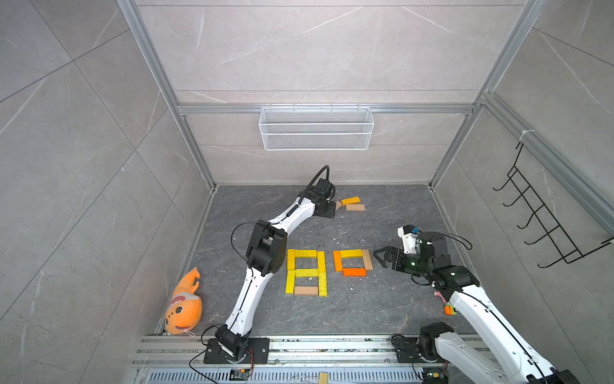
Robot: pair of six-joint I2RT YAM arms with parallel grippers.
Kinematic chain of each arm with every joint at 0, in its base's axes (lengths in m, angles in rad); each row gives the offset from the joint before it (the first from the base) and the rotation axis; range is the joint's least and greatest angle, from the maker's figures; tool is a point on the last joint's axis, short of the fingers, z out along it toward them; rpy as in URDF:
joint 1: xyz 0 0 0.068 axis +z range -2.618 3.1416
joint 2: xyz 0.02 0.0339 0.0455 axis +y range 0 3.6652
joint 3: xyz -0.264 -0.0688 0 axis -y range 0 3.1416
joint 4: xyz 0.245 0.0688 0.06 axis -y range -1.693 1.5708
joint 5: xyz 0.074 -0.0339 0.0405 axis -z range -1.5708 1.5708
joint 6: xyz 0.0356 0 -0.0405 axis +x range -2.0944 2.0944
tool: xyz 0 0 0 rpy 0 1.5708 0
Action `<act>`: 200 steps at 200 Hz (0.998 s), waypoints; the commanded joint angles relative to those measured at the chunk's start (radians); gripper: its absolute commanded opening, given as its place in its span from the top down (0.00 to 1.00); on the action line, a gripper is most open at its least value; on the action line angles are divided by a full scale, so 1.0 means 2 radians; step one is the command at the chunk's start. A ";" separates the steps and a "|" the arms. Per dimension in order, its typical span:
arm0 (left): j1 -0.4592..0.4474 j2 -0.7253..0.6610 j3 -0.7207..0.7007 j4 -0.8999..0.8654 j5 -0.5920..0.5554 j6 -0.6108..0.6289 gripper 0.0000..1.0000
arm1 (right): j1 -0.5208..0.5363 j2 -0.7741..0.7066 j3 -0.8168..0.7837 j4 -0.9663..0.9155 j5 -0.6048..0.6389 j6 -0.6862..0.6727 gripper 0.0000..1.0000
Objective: Assemble the number 8 with building blocks
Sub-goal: Adjust the building block at the center of the board.
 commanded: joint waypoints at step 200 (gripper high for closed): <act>0.022 0.121 0.147 -0.007 0.057 0.044 0.38 | 0.002 -0.025 0.023 -0.048 0.021 -0.008 0.14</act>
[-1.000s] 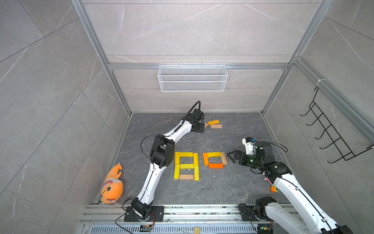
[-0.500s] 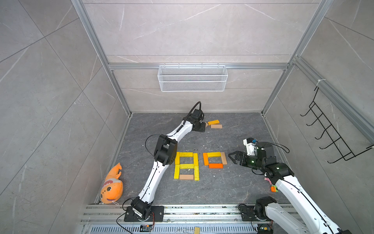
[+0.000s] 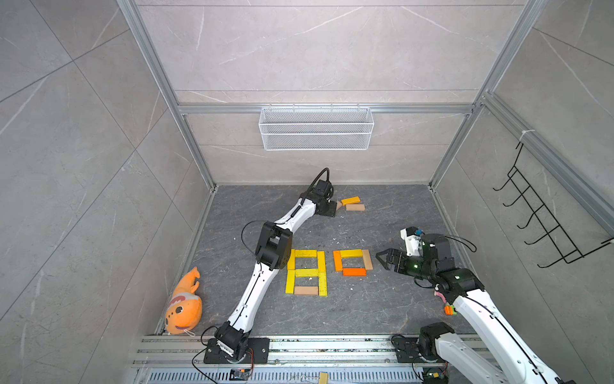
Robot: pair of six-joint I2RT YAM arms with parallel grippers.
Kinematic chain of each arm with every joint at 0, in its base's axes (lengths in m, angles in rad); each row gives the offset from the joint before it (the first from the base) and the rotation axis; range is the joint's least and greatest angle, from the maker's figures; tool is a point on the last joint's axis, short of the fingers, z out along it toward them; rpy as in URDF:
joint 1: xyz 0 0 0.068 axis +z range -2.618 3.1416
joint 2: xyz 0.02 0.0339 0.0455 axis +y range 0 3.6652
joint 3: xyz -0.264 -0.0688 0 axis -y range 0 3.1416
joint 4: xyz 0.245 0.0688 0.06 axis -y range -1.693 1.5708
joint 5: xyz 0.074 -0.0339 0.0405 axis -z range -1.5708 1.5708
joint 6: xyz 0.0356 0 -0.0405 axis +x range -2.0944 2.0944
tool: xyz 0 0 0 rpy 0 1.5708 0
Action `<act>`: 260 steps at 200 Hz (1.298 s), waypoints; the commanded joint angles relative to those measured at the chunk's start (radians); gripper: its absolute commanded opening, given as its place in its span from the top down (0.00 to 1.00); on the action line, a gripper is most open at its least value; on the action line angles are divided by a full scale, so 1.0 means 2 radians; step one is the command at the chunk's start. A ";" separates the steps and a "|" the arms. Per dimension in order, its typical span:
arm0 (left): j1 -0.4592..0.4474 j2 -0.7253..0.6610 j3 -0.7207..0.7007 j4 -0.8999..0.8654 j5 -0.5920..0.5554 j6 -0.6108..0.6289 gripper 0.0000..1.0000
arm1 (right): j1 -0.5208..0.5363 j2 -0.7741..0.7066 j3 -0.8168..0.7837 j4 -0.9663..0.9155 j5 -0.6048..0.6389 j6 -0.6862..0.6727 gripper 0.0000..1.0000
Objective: Assemble the number 8 with building blocks
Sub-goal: Adjust the building block at the center of the board.
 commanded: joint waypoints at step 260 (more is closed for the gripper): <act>-0.003 -0.029 -0.027 -0.071 -0.030 0.082 0.66 | 0.002 -0.004 0.022 -0.029 0.007 -0.011 0.14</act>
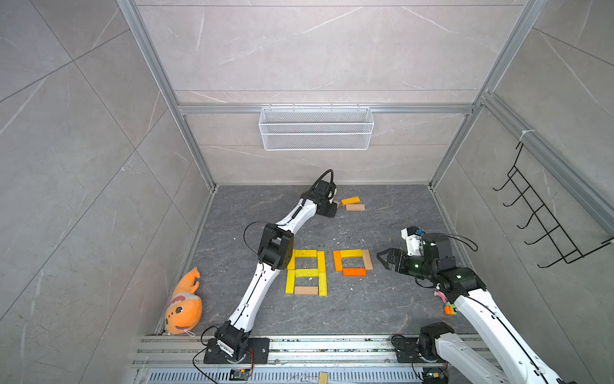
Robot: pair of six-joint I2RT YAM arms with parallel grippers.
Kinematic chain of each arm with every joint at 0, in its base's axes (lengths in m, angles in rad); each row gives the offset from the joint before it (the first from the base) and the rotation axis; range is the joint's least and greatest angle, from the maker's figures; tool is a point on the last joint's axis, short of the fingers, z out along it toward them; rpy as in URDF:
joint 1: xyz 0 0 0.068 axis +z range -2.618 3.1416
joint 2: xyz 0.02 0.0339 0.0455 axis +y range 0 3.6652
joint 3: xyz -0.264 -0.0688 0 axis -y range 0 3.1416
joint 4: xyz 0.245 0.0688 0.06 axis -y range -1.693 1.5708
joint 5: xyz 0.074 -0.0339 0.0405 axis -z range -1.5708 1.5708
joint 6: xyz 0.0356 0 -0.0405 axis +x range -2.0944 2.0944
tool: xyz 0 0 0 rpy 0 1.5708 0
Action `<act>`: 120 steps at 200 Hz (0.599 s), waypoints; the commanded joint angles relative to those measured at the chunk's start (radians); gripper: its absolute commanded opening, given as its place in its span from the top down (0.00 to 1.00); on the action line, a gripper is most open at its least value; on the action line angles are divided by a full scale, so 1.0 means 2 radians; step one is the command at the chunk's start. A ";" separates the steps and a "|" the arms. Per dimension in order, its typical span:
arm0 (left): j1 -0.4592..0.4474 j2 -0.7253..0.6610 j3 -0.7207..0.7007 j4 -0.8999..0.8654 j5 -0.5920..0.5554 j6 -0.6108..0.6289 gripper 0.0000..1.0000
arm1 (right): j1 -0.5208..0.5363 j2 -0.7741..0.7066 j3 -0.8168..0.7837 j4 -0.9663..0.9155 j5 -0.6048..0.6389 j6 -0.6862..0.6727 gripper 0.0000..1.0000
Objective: Assemble the number 8 with building blocks
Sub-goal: Adjust the building block at the center of the board.
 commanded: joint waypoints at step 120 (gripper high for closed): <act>-0.022 -0.129 -0.161 -0.114 -0.076 0.066 0.59 | 0.002 -0.034 -0.006 -0.010 -0.004 -0.002 0.14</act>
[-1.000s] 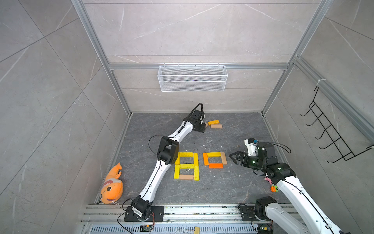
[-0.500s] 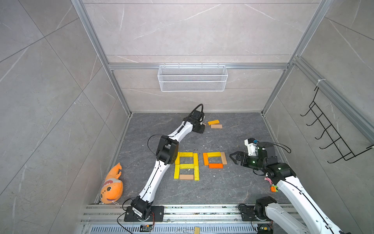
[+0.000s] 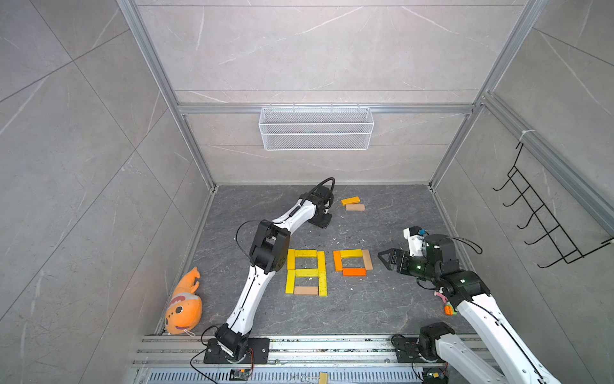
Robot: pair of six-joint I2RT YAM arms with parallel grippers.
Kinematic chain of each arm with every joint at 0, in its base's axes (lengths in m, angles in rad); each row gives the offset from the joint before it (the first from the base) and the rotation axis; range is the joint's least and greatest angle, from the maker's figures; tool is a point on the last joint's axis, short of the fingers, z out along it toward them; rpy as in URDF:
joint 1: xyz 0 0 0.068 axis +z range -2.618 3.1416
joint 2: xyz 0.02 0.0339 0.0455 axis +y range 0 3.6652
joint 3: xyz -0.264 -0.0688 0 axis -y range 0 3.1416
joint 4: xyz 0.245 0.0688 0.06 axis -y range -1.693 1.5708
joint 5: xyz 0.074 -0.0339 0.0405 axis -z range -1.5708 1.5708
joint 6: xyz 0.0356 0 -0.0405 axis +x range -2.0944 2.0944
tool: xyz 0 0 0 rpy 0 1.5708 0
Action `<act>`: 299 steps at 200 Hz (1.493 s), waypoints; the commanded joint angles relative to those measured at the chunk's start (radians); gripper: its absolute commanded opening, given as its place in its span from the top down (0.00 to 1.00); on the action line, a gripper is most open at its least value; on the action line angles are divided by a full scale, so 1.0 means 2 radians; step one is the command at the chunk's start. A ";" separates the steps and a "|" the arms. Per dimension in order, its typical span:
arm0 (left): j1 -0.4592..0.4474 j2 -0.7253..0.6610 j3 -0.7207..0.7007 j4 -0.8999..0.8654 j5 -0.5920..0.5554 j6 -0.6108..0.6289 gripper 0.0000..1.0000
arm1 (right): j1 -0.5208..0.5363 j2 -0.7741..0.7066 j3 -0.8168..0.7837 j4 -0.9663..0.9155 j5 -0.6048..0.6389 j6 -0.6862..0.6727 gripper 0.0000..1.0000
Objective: Assemble the number 8 with building blocks
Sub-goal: Adjust the building block at the center of the board, then pick up the building block from the center of the board.
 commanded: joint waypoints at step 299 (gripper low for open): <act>-0.021 -0.032 0.102 -0.082 -0.069 -0.042 0.70 | 0.002 -0.052 0.019 -0.055 -0.044 -0.012 0.10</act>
